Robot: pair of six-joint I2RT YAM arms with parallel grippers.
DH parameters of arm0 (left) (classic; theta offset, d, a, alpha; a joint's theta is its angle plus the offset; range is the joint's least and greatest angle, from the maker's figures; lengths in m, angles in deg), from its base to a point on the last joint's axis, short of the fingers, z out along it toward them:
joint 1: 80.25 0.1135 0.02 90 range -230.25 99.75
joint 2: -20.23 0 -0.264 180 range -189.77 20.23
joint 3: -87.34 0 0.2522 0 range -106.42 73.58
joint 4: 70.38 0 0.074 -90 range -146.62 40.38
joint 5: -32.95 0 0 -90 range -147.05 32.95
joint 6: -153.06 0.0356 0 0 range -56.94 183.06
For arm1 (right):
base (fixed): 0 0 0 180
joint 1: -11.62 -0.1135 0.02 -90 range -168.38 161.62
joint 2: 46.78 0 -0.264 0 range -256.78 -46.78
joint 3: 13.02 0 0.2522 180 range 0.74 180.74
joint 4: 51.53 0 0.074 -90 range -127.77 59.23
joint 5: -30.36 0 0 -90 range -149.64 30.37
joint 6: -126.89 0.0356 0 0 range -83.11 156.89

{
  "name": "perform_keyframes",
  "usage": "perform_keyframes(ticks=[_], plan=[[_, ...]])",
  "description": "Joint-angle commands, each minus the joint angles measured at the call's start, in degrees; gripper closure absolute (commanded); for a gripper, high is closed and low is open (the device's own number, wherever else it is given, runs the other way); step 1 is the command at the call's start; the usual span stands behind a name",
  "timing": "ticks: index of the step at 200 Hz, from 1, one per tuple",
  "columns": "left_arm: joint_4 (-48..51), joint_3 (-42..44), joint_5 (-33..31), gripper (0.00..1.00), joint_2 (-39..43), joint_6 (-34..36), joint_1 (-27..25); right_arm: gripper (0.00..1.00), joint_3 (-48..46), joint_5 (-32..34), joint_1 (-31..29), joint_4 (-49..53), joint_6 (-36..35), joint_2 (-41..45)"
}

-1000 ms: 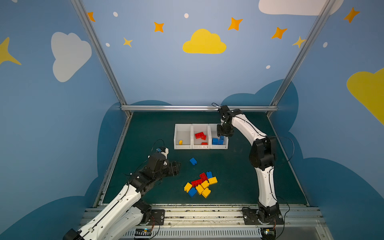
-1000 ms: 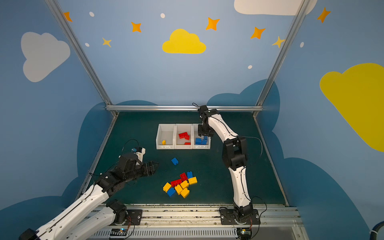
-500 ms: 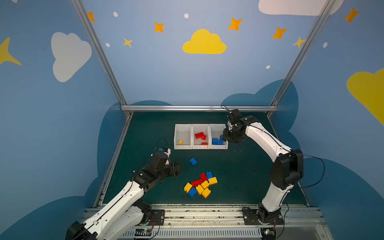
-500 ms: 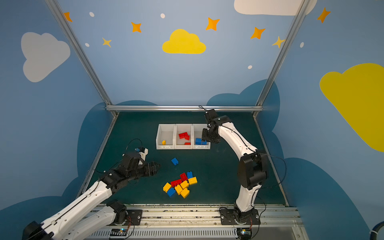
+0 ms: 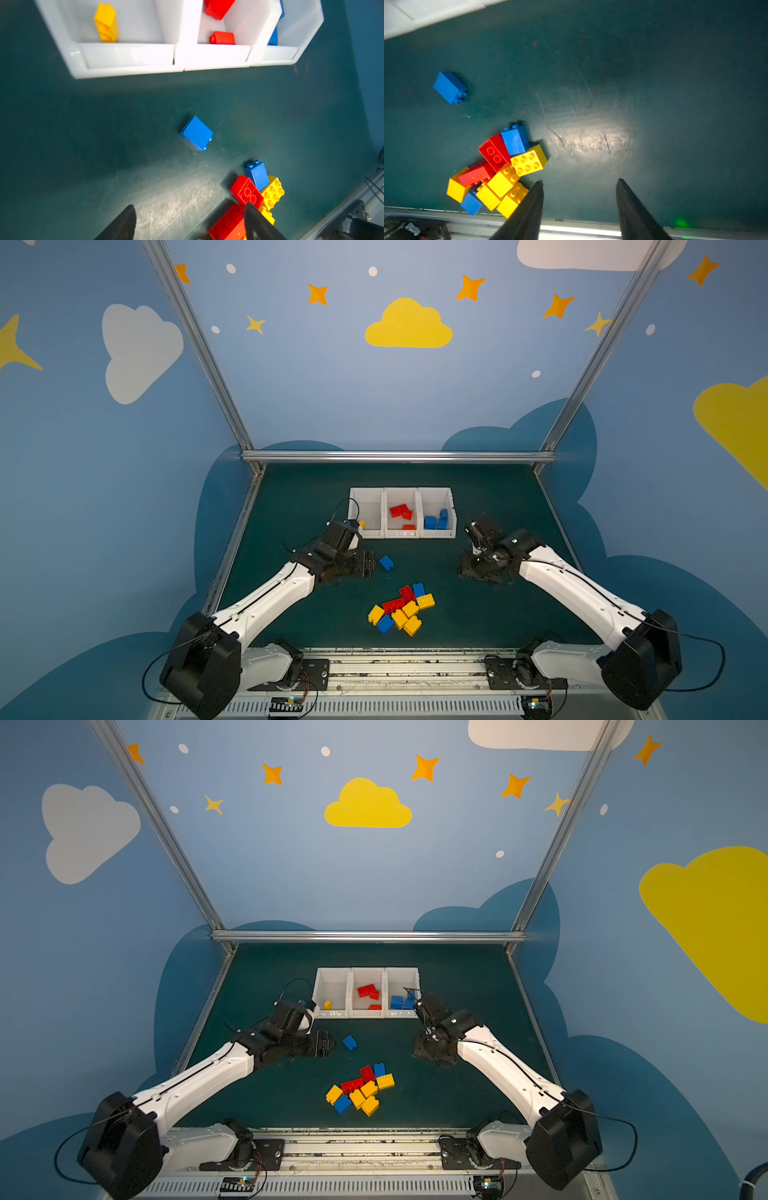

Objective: Sort the legos into containers by color
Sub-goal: 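Withdraw the right gripper while the left gripper grasps the loose blue brick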

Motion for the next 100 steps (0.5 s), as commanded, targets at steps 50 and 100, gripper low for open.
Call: perform_keyframes(ticks=[50,100], plan=[[7.0,-13.87,-0.42,0.19,-17.35,13.18,-3.6,0.43,-1.96,2.91,-1.43,0.69,6.08,2.16],[12.9,-22.44,-4.15,0.23,-27.72,17.99,-5.33,0.43,-2.75,2.55,-2.59,-0.01,7.49,2.38]])
